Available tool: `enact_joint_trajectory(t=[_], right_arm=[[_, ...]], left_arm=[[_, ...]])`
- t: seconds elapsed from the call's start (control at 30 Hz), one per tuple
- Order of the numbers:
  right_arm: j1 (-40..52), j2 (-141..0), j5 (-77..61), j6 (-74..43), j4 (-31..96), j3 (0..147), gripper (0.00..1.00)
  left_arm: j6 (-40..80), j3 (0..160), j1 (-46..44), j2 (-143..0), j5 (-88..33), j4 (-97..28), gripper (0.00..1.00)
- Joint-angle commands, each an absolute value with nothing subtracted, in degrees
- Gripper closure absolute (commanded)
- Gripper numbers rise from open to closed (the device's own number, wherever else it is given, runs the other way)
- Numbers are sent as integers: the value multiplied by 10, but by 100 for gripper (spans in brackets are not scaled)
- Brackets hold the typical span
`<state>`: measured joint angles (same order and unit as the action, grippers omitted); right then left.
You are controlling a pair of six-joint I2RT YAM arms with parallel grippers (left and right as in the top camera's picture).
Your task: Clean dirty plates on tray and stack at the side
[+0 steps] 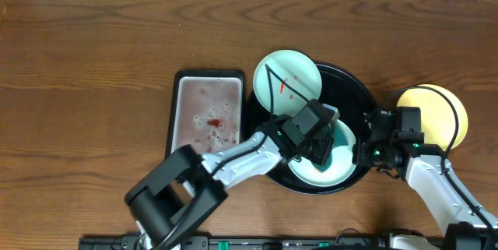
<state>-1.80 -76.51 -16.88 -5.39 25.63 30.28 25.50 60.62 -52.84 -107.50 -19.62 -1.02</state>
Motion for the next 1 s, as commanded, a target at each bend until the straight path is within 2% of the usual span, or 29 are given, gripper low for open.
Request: enact_joint_trajectory(t=[0.0,0.27,0.57,0.97], right_arm=[[-14,-770,-174,-53,255,302,99],[-14,-770,-174,-53,255,302,99],[-14,-769,-174,-53,255,302,99],[-14,-769,-174,-53,255,302,99]], left_arm=[[249,618,-532,-1098,-182,-8,93],[249,618,-522,-1095,-5,-107,93],[282,618,-516,-997,-4,-123,93],[313,617,-579,-1076,-65,-23,93]])
